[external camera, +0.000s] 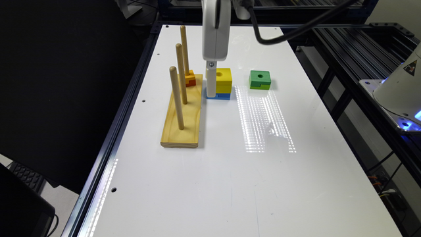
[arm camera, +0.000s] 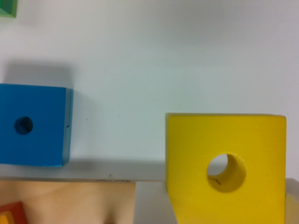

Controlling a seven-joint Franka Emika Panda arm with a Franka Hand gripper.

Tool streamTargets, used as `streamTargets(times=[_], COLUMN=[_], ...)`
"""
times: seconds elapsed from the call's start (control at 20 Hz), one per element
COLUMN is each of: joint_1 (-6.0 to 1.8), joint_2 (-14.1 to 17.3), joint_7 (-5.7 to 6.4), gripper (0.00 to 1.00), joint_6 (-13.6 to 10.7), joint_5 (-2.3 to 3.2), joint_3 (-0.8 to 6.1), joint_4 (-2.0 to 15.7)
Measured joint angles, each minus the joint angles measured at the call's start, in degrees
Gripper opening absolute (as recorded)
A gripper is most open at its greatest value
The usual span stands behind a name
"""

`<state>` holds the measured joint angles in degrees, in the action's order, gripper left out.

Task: Pick up yellow block.

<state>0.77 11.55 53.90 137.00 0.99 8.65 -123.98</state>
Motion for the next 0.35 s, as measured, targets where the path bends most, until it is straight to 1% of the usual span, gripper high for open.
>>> streamTargets(times=[0.15, 0.25, 0.35], joint_1=[0.0, 0.0, 0.0], joint_2=[-1.2, -2.9, -5.2], joint_7=[0.0, 0.0, 0.0], gripper=[0.0, 0.0, 0.0], joint_6=[-0.8, -2.5, -4.7], joint_5=[-0.02, -0.12, -0.34], joint_3=[0.01, 0.04, 0.11], joint_4=[0.06, 0.24, 0.34])
